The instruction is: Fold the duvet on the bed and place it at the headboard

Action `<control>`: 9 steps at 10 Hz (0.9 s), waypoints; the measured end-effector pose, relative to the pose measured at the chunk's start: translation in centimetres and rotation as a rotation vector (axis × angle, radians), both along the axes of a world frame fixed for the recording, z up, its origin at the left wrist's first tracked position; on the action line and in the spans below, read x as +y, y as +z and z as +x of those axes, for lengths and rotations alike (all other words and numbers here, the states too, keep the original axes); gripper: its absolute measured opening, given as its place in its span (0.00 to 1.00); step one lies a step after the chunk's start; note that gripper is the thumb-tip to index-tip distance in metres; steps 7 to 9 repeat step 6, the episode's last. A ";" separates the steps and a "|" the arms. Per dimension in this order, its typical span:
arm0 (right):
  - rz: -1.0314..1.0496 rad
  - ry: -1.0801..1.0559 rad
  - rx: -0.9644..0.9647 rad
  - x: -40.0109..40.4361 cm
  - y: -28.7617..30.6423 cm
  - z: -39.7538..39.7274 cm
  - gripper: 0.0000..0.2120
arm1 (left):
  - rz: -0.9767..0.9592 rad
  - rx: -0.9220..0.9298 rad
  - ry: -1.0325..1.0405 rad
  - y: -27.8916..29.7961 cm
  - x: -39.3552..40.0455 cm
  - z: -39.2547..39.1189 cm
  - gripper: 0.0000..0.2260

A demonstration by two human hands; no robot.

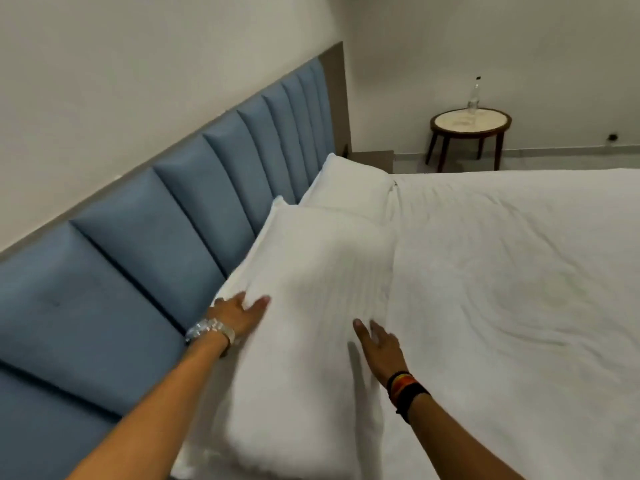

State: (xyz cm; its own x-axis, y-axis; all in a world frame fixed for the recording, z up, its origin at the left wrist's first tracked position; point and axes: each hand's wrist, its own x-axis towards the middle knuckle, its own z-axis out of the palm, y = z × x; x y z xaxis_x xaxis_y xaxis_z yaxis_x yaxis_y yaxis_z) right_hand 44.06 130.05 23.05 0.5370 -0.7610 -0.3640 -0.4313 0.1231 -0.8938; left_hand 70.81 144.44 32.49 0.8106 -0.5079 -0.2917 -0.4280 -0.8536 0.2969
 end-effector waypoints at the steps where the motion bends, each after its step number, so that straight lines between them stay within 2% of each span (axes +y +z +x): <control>1: -0.250 -0.058 0.148 0.4 -0.1 7.2 0.50 | -0.094 -0.173 -0.118 -5.9 1.2 3.5 0.36; 2: -0.535 0.047 0.267 0.0 -0.5 12.7 0.44 | -0.249 -0.266 -0.285 -10.4 0.6 4.4 0.31; 3: -0.573 0.112 0.402 -0.1 -2.6 14.6 0.44 | -0.242 -0.266 -0.312 -13.6 0.2 5.1 0.31; 4: -0.575 0.129 0.455 0.1 -2.6 14.5 0.44 | -0.235 -0.267 -0.307 -14.2 0.5 5.3 0.31; 5: -0.500 0.143 0.387 -0.5 -0.4 14.1 0.43 | -0.266 -0.214 -0.292 -11.5 0.3 5.3 0.32; 6: -0.451 -0.003 0.093 -1.2 3.4 11.8 0.37 | -0.334 -0.251 -0.346 -6.1 -2.5 5.7 0.33; 9: -0.451 -0.003 0.093 -1.2 3.4 11.8 0.37 | -0.334 -0.251 -0.346 -6.1 -2.5 5.7 0.33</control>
